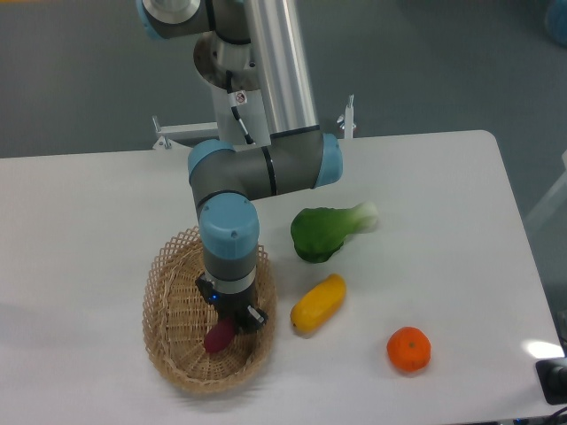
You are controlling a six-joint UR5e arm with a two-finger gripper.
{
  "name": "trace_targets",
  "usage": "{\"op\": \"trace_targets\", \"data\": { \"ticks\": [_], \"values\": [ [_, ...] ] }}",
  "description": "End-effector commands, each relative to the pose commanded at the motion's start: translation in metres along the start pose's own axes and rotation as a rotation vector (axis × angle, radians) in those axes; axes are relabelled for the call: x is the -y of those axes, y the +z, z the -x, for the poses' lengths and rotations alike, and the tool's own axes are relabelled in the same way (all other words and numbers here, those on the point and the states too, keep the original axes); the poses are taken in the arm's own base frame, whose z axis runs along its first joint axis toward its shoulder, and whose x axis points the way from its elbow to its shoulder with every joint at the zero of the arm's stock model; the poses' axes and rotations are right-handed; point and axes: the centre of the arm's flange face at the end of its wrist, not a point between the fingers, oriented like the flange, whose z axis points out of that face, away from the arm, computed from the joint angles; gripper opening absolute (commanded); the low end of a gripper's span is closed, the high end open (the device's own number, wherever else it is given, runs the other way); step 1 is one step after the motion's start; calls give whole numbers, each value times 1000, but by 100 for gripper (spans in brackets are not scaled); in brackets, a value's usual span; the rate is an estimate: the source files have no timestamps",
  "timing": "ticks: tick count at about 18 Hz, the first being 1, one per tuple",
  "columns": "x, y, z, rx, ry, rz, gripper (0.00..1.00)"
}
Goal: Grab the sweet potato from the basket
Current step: 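Close the gripper around the purple sweet potato, then lift the sweet potato out of the basket and carry it away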
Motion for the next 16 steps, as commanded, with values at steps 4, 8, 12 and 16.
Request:
{"op": "trace_targets", "data": {
  "ticks": [4,8,12,16],
  "values": [
    [0,-41,22,54,-18,-41,25],
    [-12,-80,42,99,-51,-88,25],
    [-39,-119,72,94,-87,-107,25],
    [-83,-149,106,41,-91,-85,25]
  ]
}}
